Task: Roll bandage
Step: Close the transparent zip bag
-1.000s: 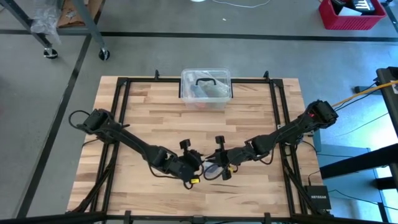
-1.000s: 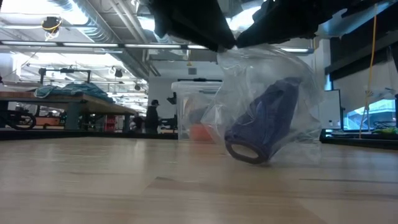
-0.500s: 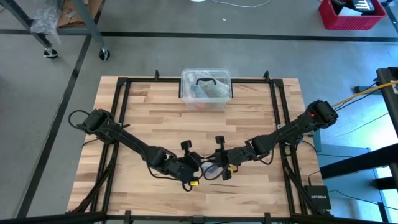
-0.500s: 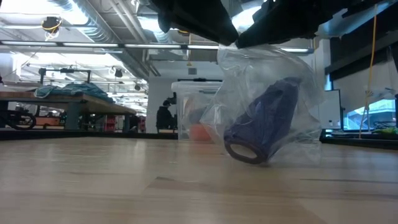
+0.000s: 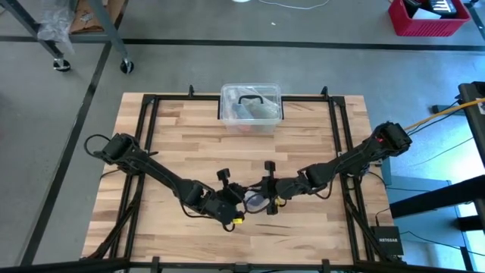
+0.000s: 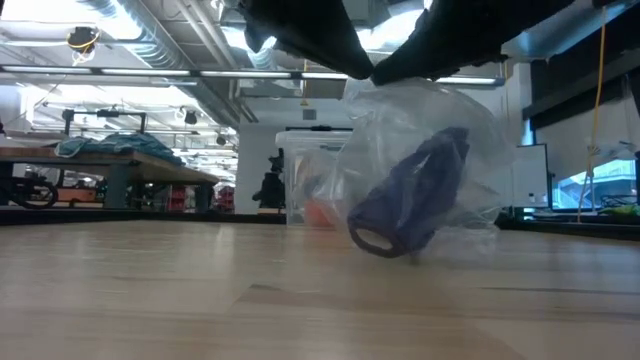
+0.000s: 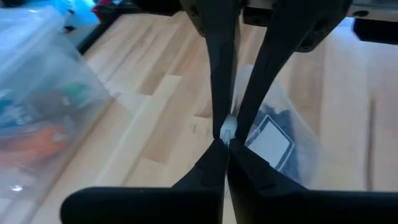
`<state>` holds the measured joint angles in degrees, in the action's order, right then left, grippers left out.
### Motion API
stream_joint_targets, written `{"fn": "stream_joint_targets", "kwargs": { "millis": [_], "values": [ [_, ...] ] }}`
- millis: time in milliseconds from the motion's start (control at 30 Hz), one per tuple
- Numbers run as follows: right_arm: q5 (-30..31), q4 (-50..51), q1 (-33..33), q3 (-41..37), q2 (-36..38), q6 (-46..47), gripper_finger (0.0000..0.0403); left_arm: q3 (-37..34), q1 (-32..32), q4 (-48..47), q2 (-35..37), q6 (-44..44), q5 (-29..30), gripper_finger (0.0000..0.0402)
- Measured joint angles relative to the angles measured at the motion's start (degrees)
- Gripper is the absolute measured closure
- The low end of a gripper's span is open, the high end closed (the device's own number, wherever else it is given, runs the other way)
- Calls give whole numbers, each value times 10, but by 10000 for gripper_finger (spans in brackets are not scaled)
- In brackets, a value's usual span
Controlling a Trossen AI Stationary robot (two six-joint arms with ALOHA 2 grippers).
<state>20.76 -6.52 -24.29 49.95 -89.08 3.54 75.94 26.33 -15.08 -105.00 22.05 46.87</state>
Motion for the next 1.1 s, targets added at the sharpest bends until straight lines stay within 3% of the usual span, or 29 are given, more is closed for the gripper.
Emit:
{"fn": "stream_joint_targets", "kwargs": {
  "millis": [233,433,567,767,1100],
  "values": [
    [14,41,0,4,0,37,373,1,5,-48,1,30,39,401],
    [2,144,-7,16,6,55,373,0,5,-136,5,91,79,401],
    [13,142,-12,17,7,52,373,0,11,-107,11,72,68,401],
    [11,132,-12,18,8,48,373,0,14,-23,23,30,-13,394],
    [11,128,-12,18,8,36,373,0,-38,13,20,-3,-163,280]
  ]
}}
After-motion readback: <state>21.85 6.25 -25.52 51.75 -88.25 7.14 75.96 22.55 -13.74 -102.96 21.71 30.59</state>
